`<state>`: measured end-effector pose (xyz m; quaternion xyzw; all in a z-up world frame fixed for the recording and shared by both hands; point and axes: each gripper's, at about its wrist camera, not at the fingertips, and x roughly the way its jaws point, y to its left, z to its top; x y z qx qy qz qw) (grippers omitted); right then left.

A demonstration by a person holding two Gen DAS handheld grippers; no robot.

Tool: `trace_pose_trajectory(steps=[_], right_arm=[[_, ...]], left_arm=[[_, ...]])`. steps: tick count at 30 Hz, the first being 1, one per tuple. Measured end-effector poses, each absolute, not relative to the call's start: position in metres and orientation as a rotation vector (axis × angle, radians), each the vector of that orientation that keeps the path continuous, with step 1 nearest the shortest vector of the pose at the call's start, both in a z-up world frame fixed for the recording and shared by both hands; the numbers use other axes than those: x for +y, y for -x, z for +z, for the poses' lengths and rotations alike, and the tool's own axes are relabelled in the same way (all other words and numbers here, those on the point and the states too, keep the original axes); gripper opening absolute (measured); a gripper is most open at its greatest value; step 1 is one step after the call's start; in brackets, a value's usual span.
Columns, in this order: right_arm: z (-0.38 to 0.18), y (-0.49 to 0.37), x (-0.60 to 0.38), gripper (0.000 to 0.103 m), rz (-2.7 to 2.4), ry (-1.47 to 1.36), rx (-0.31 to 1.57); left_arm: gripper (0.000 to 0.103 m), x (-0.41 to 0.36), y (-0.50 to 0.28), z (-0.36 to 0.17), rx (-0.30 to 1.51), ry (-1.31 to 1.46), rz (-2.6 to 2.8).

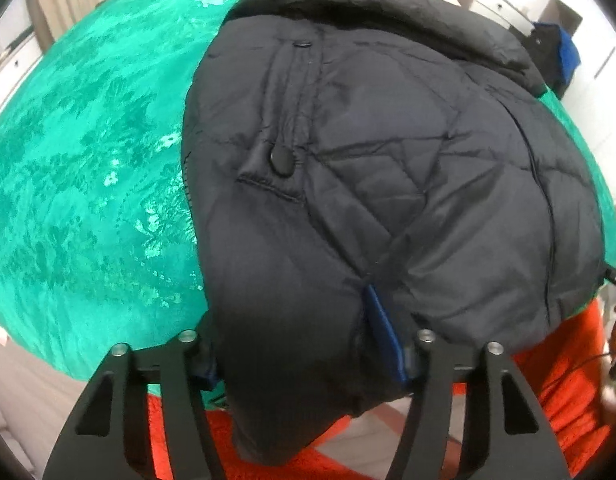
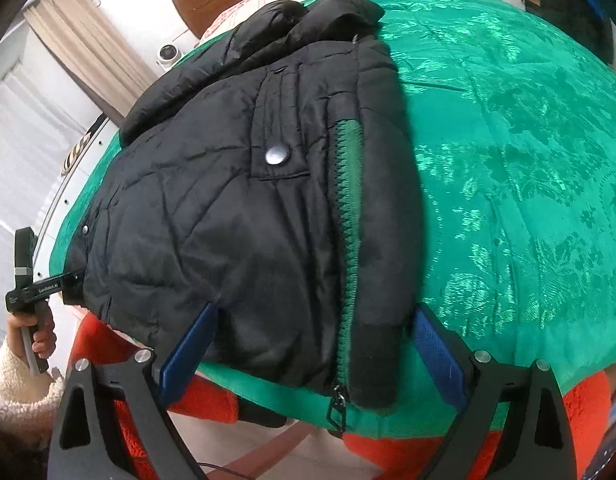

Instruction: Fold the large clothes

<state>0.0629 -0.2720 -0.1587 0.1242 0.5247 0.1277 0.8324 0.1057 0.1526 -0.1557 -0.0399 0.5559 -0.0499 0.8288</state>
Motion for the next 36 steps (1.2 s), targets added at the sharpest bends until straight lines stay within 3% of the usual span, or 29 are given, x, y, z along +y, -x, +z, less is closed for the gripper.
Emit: trace_pose_trajectory(steps=[3,6,9,11,13,17,30,33,34,36], right_arm=[[-0.160,-0.065,-0.267,0.095,0.270,-0.242,1.118],[-0.160,-0.067,-0.262,0.085,0.265,-0.212,1.124],[-0.160,-0.069,-0.257,0.067,0.250,-0.177,1.133],[-0.159,-0.070,-0.259,0.046,0.236,-0.170,1.139],[-0.156,-0.070,-0.264,0.033,0.234,-0.184,1.139],[-0.150,-0.067,-0.271,0.023,0.238,-0.183,1.136],[-0.147,-0.060,-0.283,0.021,0.254,-0.189,1.151],[-0.153,-0.065,-0.285,0.029,0.237,-0.212,1.154],[-0.154,-0.065,-0.285,0.037,0.240,-0.215,1.155],[-0.156,-0.063,-0.288,0.056,0.252,-0.230,1.156]], left_arm=[[0.046,0.156,-0.107,-0.153,1.176,0.099,-0.102],[0.036,0.156,-0.106,-0.150,1.171,0.115,-0.109],[0.027,0.161,-0.102,-0.149,1.158,0.109,-0.116],[0.024,0.161,-0.099,-0.147,1.150,0.110,-0.117],[0.022,0.162,-0.097,-0.146,1.145,0.116,-0.119],[0.019,0.164,-0.092,-0.140,1.136,0.119,-0.132],[0.019,0.174,-0.070,-0.138,1.156,0.143,-0.166],[0.029,0.170,-0.076,-0.144,1.167,0.134,-0.147],[0.032,0.169,-0.076,-0.144,1.170,0.125,-0.141],[0.047,0.169,-0.074,-0.145,1.168,0.113,-0.134]])
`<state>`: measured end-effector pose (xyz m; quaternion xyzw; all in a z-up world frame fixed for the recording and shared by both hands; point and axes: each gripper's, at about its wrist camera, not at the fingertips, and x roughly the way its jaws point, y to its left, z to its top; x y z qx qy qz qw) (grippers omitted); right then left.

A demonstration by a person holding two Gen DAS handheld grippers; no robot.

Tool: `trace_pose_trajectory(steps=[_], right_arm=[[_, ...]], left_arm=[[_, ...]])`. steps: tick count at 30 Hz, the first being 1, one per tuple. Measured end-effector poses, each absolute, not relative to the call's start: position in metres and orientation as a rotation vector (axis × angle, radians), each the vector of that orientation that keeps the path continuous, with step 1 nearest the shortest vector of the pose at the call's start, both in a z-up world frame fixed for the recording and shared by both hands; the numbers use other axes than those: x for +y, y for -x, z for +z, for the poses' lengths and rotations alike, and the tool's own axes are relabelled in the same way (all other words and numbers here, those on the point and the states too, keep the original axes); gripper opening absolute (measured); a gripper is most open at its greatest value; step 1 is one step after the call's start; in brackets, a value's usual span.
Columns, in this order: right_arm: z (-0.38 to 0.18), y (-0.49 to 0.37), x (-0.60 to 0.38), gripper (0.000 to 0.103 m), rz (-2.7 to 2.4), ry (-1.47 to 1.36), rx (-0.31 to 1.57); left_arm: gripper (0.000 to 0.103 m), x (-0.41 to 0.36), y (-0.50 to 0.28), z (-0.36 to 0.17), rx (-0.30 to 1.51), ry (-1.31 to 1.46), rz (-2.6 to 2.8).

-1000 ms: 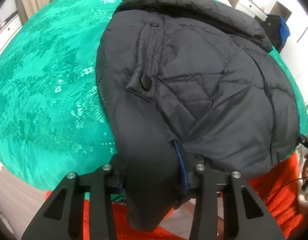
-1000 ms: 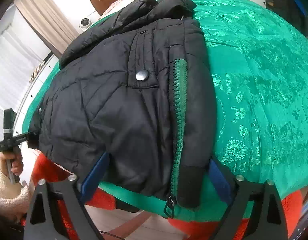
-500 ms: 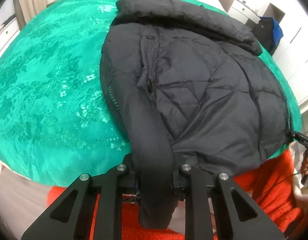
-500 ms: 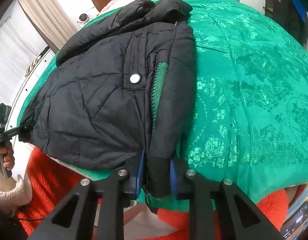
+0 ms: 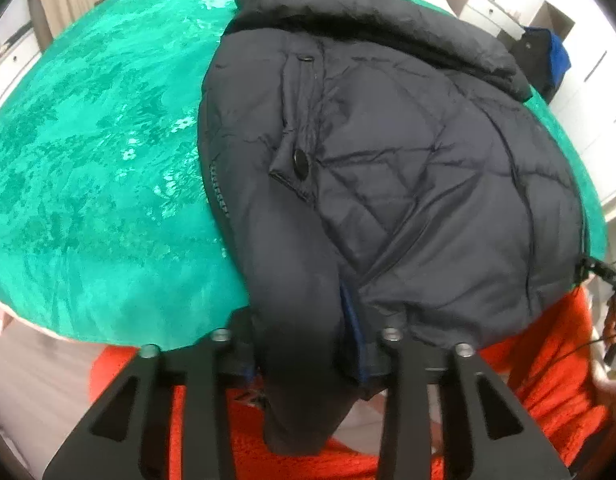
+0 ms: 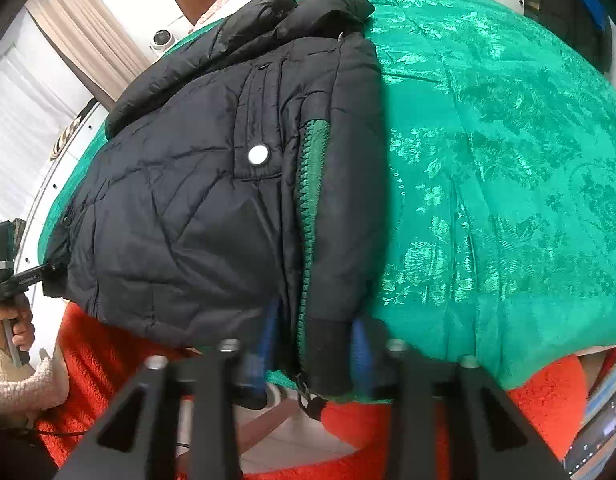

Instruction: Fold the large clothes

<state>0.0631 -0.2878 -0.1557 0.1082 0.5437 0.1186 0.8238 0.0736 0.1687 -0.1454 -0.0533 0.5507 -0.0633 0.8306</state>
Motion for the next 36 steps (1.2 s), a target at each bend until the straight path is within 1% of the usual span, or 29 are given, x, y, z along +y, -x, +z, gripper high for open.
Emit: trace_pose_trajectory(steps=[1,2,3,7,10,11,12,13,14,15,17,21,24,26,30,32,35,36], right_arm=[[-0.156,-0.063,-0.290,0.066,0.261,-0.243,1.154],[-0.155,-0.061,-0.292,0.067,0.271,-0.256,1.151],[-0.154,-0.060,-0.294,0.067,0.278,-0.266,1.149],[-0.156,-0.060,-0.300,0.068,0.299,-0.279,1.157],[-0.164,-0.064,-0.294,0.068,0.338,-0.275,1.188],[-0.166,-0.067,-0.290,0.065,0.353,-0.258,1.199],[-0.167,-0.066,-0.287,0.057,0.343,-0.231,1.201],[-0.168,-0.067,-0.285,0.031,0.324,-0.207,1.204],[-0.167,-0.068,-0.285,0.025,0.315,-0.215,1.205],[-0.165,-0.067,-0.287,0.023,0.311,-0.229,1.210],[-0.158,-0.062,-0.287,0.015,0.315,-0.218,1.205],[-0.143,-0.033,-0.288,0.014,0.369,-0.204,1.255],[-0.140,-0.007,-0.288,0.014,0.428,-0.265,1.346],[-0.134,0.000,-0.291,0.014,0.446,-0.338,1.351],[-0.102,-0.017,-0.310,0.014,0.522,-0.559,1.242],[-0.074,-0.045,-0.320,0.014,0.591,-0.642,1.153],[-0.035,-0.104,-0.325,0.014,0.639,-0.632,1.045],[-0.022,-0.136,-0.326,0.014,0.642,-0.610,1.006]], left_arm=[[0.052,0.169,-0.070,-0.146,1.167,0.114,-0.136],[0.062,0.170,-0.068,-0.146,1.165,0.117,-0.137],[0.069,0.171,-0.066,-0.146,1.164,0.119,-0.134],[0.074,0.175,-0.060,-0.157,1.193,0.148,-0.127],[0.074,0.175,-0.058,-0.167,1.213,0.182,-0.137],[0.060,0.174,-0.059,-0.170,1.221,0.190,-0.146],[0.035,0.172,-0.059,-0.172,1.228,0.199,-0.166],[0.028,0.171,-0.059,-0.172,1.234,0.206,-0.184],[0.024,0.171,-0.059,-0.171,1.233,0.201,-0.185],[0.020,0.171,-0.058,-0.170,1.234,0.191,-0.187],[0.018,0.174,-0.052,-0.163,1.230,0.186,-0.205],[0.016,0.184,-0.030,-0.148,1.265,0.200,-0.252],[0.015,0.193,-0.007,-0.143,1.305,0.215,-0.267],[0.015,0.201,0.004,-0.133,1.300,0.255,-0.282],[0.014,0.220,-0.009,-0.087,1.186,0.381,-0.333],[0.014,0.224,-0.028,-0.059,1.115,0.387,-0.367],[0.014,0.224,-0.081,-0.010,0.987,0.362,-0.398],[0.016,0.222,-0.106,0.007,0.933,0.362,-0.377]])
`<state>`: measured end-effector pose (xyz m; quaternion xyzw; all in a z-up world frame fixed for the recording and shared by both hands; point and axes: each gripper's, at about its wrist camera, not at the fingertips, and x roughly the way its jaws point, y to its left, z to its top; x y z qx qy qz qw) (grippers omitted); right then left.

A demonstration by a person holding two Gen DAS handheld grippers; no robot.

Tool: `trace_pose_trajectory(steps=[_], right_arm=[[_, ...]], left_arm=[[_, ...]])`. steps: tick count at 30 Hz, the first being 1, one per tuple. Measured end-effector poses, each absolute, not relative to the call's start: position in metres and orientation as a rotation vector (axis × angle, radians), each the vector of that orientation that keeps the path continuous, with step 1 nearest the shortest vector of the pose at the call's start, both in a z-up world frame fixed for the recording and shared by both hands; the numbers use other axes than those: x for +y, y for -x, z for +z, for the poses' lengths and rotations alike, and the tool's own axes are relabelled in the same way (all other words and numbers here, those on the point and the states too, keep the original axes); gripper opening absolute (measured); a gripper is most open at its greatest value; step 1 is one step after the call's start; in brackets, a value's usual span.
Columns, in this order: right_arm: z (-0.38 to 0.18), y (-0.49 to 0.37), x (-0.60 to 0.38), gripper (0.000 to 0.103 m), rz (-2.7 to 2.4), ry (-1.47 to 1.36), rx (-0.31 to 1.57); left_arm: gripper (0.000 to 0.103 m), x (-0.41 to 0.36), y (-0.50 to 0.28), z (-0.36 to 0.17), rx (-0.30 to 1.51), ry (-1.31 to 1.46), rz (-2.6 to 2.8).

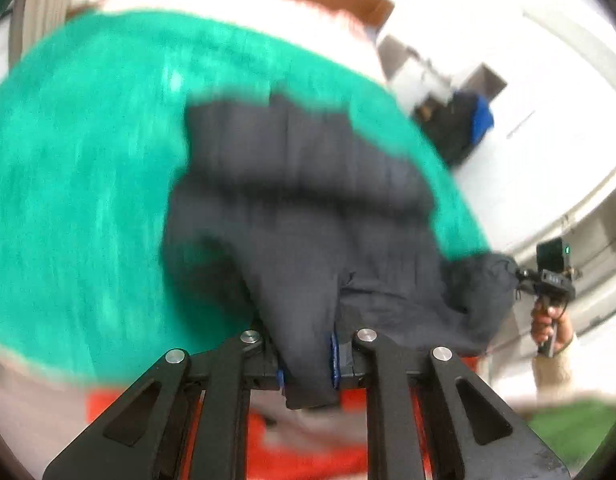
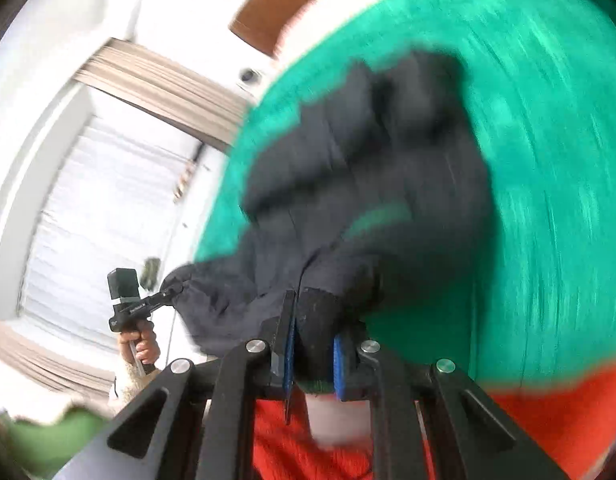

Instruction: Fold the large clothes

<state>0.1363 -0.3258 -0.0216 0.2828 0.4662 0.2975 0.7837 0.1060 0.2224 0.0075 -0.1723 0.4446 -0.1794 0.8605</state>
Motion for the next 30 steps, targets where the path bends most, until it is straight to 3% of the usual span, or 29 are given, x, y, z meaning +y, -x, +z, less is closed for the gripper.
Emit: trace_pose_trajectory(steps=[4,6,7,8,10,11,12,16,21,24,26,27,28,29,30], right_arm=[[0.001,-0.253,-0.328,0.024,0.572,-0.585,0.862],[-0.005,-0.309,-0.333,0.066,0.506,-0.616,0.856],[-0.008,-0.328,-0.337,0.100,0.428,-0.615,0.845],[-0.007,-0.337,-0.343,0.103,0.346,-0.610,0.807],[-0.006,-0.342,-0.346,0.103,0.327,-0.642,0.762],[-0.008,-0.342,-0.348,0.103,0.335,-0.658,0.761],[-0.010,-0.342,-0.349,0.103,0.335,-0.650,0.774],[-0.041,-0.340,-0.328,0.103,0.290,-0.461,0.892],[-0.073,-0.343,-0.305,0.103,0.315,-0.312,0.977],[-0.069,-0.368,-0.298,0.103,0.279,-0.269,0.950],[-0.078,-0.389,-0.291,0.100,0.285,-0.286,0.980],[-0.089,-0.399,-0.283,0.089,0.302,-0.280,1.044],[-0.096,-0.402,-0.273,0.037,0.267,-0.214,1.079],[-0.094,-0.398,-0.265,0.022,0.232,-0.152,1.078],[-0.091,-0.394,-0.257,0.019,0.210,-0.100,1.062]], left_arm=[[0.028,0.218,-0.214,0.043,0.804,0.352,-0.292],[0.033,0.214,-0.270,0.046,0.816,0.361,-0.243],[0.035,0.218,-0.287,0.045,0.836,0.380,-0.225],[0.039,0.218,-0.304,0.040,0.864,0.401,-0.206],[0.050,0.223,-0.322,0.023,0.925,0.432,-0.165],[0.068,0.220,-0.327,0.011,0.957,0.406,-0.144],[0.099,0.214,-0.329,0.004,0.979,0.363,-0.118],[0.100,0.195,-0.339,-0.030,1.031,0.116,-0.019],[0.101,0.200,-0.340,-0.015,0.918,0.101,-0.016],[0.102,0.210,-0.362,-0.047,1.023,0.040,0.022],[0.101,0.212,-0.372,-0.086,1.163,0.034,0.017],[0.090,0.211,-0.372,-0.104,1.203,0.044,0.012],[0.077,0.210,-0.369,-0.112,1.199,0.071,-0.011],[0.053,0.208,-0.365,-0.114,1.181,0.102,-0.030],[0.031,0.204,-0.361,-0.109,1.151,0.111,-0.025]])
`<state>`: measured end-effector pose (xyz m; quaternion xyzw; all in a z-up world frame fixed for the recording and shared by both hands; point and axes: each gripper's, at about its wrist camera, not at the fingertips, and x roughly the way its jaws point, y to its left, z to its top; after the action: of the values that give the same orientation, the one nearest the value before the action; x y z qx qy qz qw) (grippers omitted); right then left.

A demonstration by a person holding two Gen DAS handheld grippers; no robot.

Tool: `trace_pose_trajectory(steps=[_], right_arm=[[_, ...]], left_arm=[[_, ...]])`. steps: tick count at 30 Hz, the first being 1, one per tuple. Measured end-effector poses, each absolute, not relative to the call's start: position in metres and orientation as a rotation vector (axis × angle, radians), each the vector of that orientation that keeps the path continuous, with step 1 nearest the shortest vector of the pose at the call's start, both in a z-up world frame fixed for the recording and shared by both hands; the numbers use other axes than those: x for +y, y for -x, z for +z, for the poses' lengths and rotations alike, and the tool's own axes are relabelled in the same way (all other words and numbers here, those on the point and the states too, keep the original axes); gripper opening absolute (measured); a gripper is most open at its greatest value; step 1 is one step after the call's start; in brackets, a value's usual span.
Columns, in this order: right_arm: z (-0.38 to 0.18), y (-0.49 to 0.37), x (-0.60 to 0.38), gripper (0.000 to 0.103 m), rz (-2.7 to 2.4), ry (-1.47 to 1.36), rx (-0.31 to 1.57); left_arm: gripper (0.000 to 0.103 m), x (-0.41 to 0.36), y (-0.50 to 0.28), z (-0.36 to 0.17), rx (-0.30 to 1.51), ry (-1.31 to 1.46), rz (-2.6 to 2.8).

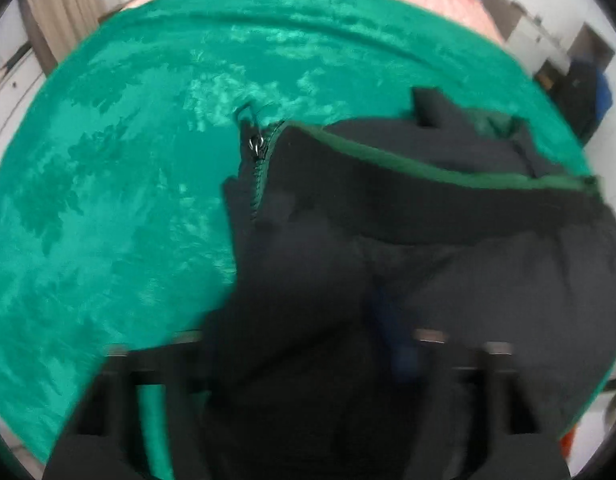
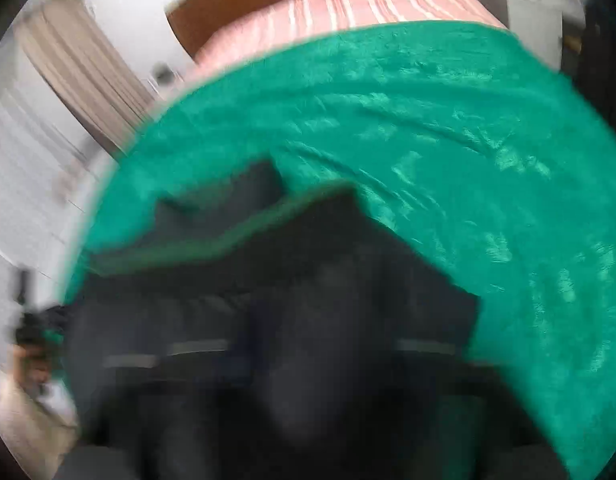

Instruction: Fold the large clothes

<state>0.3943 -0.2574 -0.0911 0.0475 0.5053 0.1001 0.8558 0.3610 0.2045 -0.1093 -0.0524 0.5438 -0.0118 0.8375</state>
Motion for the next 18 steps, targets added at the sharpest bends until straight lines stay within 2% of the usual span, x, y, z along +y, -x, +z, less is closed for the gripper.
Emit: trace_pose_trajectory(steps=[2,5,8,10,12,13,14,15,17,18], right_arm=[[-0.073,-0.382,-0.250,0.013,0.188,-0.025,1.000],[-0.028,-0.367,-0.253,0.012,0.181,0.003,0.839],[-0.013,-0.377,-0.255,0.012,0.141,0.001,0.761],[-0.036,-0.394,-0.253,0.013,0.098,0.012,0.800],[-0.083,-0.413,-0.250,0.016,0.059,0.038,0.911],[-0.115,-0.420,-0.250,0.029,0.037,0.032,0.983],[-0.133,-0.421,-0.251,0.035,0.041,-0.003,1.008],[-0.138,-0.417,-0.252,0.035,0.028,-0.027,0.983],[-0.132,-0.411,-0.255,0.038,0.025,-0.038,0.951],[-0.125,-0.409,-0.257,0.039,0.048,-0.046,0.951]], left_arm=[[0.014,0.197,-0.355,-0.088,1.083,0.070,-0.029],[0.014,0.196,-0.351,-0.039,0.940,0.091,-0.057],[0.015,0.191,-0.358,-0.026,0.847,0.089,-0.008],[0.020,0.184,-0.374,-0.053,0.851,0.032,0.072],[0.036,0.185,-0.394,-0.113,0.973,-0.005,0.148],[0.042,0.186,-0.395,-0.131,1.003,-0.001,0.160],[0.052,0.187,-0.390,-0.137,0.964,0.006,0.174],[0.060,0.189,-0.385,-0.133,0.935,0.015,0.195],[0.070,0.192,-0.385,-0.124,0.961,0.021,0.208],[0.070,0.193,-0.383,-0.115,0.961,0.012,0.192]])
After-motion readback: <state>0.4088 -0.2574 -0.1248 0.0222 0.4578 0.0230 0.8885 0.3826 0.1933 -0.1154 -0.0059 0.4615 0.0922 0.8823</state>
